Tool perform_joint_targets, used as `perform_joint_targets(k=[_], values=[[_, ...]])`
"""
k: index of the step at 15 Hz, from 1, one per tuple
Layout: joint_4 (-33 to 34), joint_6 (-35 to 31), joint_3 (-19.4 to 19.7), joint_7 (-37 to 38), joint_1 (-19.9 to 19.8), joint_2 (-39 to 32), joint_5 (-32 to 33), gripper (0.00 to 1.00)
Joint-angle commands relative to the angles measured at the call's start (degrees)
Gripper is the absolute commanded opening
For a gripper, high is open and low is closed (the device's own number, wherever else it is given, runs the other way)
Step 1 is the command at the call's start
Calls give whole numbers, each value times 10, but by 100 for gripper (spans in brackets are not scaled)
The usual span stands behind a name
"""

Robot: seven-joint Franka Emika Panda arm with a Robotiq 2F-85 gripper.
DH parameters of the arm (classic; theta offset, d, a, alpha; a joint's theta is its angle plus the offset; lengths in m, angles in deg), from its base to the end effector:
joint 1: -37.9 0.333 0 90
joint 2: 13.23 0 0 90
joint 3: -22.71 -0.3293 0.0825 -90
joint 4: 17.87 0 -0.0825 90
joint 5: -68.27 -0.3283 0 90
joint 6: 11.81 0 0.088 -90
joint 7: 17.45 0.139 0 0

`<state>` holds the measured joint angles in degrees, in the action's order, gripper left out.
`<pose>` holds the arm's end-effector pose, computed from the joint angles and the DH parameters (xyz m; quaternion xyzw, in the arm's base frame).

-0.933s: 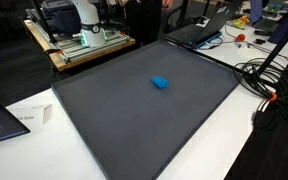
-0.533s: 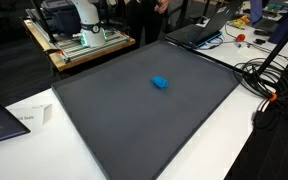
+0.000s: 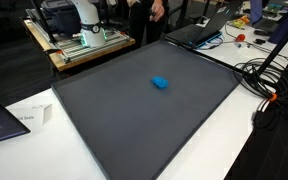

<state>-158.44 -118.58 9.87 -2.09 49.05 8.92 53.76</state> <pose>0.2998 0.1659 0.4289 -0.9918 -0.0133 0.1218 0.0369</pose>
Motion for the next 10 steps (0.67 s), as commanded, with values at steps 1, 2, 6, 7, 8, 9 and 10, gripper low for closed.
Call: perform_joint_targets(k=[1,2,6,7,8,9,10], values=[[1,2,-1,0,-1,0,0,100],[1,2,-1,0,-1,0,0,100],[5,5,2,0,-1,-1,-7,100],[6,7,3,-1,-1,0,-10,100],[10,14,5,-4,0,2,-14,100],[13,23,7,-10,3,2,-20,100],[16,31,10,-19,5,4,-26,100]])
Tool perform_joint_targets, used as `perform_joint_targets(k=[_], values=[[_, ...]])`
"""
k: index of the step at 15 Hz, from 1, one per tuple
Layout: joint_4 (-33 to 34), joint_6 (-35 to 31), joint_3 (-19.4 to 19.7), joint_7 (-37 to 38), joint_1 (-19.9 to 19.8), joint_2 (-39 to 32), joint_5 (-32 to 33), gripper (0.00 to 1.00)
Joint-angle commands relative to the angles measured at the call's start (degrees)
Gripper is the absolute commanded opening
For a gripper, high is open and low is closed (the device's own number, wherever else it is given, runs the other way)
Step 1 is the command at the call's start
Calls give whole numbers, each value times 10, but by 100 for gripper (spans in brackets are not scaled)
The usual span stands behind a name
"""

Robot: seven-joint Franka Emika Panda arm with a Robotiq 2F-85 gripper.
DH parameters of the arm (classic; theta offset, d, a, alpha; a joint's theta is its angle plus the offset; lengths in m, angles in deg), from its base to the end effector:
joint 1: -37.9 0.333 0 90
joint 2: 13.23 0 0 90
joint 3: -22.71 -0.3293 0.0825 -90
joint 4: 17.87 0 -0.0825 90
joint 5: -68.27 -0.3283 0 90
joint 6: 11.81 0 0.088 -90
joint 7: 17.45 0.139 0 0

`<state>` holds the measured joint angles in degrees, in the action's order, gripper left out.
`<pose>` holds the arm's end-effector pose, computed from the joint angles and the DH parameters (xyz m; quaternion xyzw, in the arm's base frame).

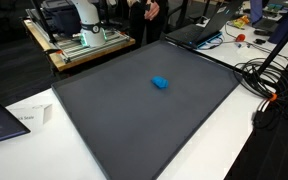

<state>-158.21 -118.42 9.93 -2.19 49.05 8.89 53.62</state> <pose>0.3004 0.1662 0.4302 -0.9917 -0.0137 0.1219 0.0386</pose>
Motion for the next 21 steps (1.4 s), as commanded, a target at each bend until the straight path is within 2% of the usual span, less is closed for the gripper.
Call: perform_joint_targets(k=[1,9,10,11,13,21], values=[[16,39,11,-28,9,7,-33,100],[37,88,20,-92,12,3,-85,100],[38,88,20,-94,12,2,-88,97],[39,90,20,-96,12,2,-91,74],[38,92,19,-98,11,3,-94,68],[41,96,17,-99,11,0,-94,11]])
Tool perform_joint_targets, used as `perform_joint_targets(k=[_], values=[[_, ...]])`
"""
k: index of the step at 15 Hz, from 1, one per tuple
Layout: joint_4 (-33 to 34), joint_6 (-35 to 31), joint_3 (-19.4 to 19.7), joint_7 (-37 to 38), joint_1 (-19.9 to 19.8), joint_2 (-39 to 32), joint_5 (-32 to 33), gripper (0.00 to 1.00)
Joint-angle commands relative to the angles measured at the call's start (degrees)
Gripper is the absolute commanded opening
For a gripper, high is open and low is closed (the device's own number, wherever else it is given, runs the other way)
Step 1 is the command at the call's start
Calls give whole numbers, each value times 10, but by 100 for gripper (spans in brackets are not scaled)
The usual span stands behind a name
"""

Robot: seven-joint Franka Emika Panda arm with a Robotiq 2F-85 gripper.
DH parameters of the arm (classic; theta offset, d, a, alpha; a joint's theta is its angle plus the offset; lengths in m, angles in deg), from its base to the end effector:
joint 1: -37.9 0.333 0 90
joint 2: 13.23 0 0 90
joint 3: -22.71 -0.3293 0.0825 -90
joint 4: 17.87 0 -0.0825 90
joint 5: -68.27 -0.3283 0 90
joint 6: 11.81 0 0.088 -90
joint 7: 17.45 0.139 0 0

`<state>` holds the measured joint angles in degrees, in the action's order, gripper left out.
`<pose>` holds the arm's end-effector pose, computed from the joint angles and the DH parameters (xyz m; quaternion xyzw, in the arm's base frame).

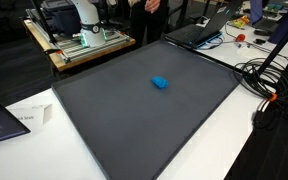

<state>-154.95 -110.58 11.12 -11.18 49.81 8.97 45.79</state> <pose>0.2877 0.1813 0.4500 -0.9759 -0.0775 0.1716 0.1100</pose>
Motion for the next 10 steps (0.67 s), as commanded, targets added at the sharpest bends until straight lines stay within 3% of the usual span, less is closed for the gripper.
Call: perform_joint_targets(k=[1,7,10], values=[[9,17,5,-10,3,-1,-16,7],[12,20,6,-12,2,-3,-14,9],[12,-18,1,-13,0,-3,-7,9]])
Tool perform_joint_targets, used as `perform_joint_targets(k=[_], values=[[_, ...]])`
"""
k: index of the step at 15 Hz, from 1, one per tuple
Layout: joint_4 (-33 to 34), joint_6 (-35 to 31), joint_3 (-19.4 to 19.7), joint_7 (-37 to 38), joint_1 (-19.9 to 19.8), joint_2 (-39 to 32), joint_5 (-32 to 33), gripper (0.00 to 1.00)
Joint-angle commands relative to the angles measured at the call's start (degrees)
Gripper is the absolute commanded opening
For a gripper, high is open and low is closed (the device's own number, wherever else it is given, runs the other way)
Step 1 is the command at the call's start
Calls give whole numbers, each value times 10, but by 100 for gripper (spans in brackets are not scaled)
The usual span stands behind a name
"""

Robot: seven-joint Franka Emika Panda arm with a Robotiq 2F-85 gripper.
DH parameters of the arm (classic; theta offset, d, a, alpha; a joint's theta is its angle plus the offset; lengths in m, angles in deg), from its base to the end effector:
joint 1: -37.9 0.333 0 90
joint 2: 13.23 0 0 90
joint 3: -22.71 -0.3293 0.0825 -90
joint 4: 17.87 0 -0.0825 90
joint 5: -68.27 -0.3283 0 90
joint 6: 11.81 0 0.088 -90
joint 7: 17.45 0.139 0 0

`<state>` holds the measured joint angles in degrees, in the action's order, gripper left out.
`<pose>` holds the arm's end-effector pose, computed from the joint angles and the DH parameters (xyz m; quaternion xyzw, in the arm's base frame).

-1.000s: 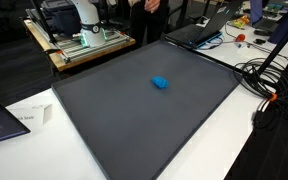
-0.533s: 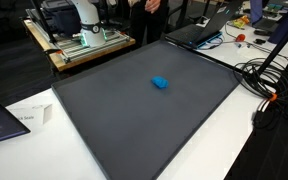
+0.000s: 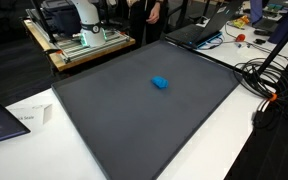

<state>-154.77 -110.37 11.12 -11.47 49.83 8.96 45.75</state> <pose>0.2876 0.1817 0.4510 -0.9756 -0.0807 0.1718 0.1108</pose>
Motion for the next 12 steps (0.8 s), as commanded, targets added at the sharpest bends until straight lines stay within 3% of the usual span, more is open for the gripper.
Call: perform_joint_targets(k=[1,7,12], values=[[12,-43,0,-4,-2,-6,-10,8],[33,-191,-4,41,-23,-65,31,7],[82,-225,4,106,-51,-139,101,6]])
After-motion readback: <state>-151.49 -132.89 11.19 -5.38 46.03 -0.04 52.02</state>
